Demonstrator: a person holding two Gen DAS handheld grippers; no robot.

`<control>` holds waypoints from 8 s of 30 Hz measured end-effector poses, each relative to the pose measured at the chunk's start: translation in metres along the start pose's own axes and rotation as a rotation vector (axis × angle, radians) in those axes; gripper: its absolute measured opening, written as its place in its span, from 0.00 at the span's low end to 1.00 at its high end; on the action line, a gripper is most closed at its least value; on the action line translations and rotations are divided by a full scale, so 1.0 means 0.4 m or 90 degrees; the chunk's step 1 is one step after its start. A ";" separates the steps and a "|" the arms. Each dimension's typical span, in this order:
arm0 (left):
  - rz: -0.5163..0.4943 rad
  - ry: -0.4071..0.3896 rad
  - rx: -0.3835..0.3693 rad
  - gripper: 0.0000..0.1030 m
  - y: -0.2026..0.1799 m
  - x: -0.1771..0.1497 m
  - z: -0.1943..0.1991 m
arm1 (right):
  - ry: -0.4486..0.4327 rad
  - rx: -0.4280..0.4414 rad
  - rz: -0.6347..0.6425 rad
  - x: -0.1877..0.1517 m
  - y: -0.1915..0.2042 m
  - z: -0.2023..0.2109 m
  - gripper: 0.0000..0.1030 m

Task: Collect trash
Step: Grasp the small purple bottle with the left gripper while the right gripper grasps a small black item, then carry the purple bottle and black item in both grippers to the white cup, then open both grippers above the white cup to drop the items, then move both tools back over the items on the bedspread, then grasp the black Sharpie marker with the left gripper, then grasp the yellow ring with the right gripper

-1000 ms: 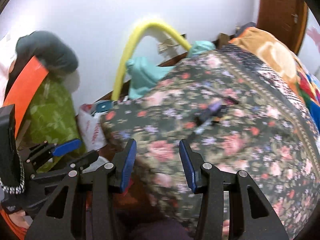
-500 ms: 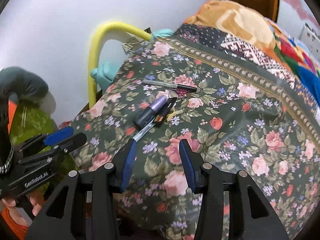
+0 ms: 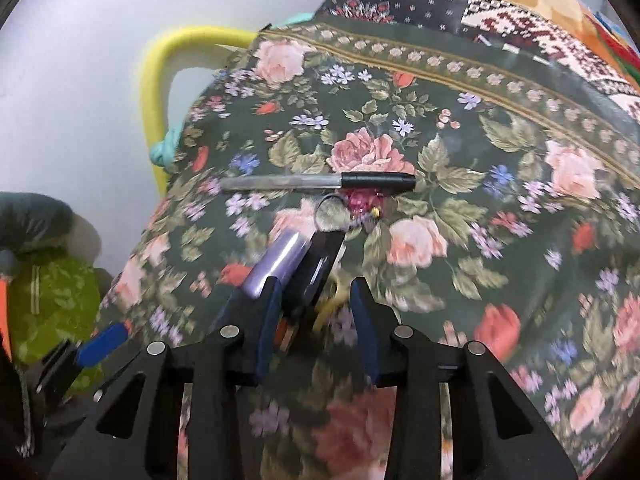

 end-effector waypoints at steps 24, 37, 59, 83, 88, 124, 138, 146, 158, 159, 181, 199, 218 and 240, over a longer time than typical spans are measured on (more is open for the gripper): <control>-0.098 -0.004 -0.046 0.45 -0.188 0.091 -0.089 | -0.079 -0.090 0.085 -0.043 -0.078 0.194 0.08; -0.209 -0.038 0.037 0.43 -0.239 0.090 -0.118 | -0.079 -0.061 0.016 -0.072 -0.143 0.163 0.10; -0.115 -0.001 -0.027 0.25 -0.193 0.096 0.008 | -0.105 -0.050 0.042 -0.073 -0.058 0.227 0.09; 0.030 -0.093 0.020 0.25 0.109 -0.093 0.389 | -0.114 0.013 0.223 -0.248 0.419 0.310 0.09; 0.083 -0.079 0.041 0.25 0.231 -0.189 0.404 | -0.078 0.035 0.264 -0.314 0.528 0.251 0.09; 0.369 0.136 0.158 0.26 0.790 -0.774 0.154 | 0.307 0.144 0.386 -0.688 0.916 -0.325 0.11; 0.357 0.145 0.129 0.28 0.760 -0.763 0.177 | 0.288 0.106 0.408 -0.683 0.897 -0.285 0.32; 0.317 0.125 0.130 0.28 0.695 -0.697 0.213 | 0.233 0.099 0.405 -0.627 0.857 -0.188 0.32; 0.219 0.043 0.104 0.28 0.487 -0.481 0.287 | 0.116 0.083 0.347 -0.461 0.715 -0.010 0.32; 0.209 0.035 0.100 0.28 0.466 -0.460 0.293 | 0.103 0.078 0.340 -0.444 0.693 0.009 0.32; 0.029 -0.025 -0.027 0.28 0.046 -0.115 0.198 | -0.029 -0.025 0.194 -0.211 0.244 0.229 0.32; -0.050 -0.002 -0.068 0.28 -0.097 -0.001 0.010 | 0.001 -0.067 0.163 -0.030 0.032 0.058 0.32; -0.078 0.037 -0.099 0.28 -0.171 -0.004 -0.072 | 0.010 -0.074 0.237 -0.015 0.016 -0.019 0.20; -0.062 0.015 -0.077 0.10 -0.178 -0.033 0.074 | -0.048 -0.056 0.219 -0.102 0.110 0.210 0.21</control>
Point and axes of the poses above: each gripper's, at about its wrist camera, not at the fingertips, and z roughly against the way its jaws point, y to its left, x to its top, the point moved 8 cm from there along -z, roughly the way its jaws point, and after that the axes turned 10 degrees about x, right-handed, at the moved point
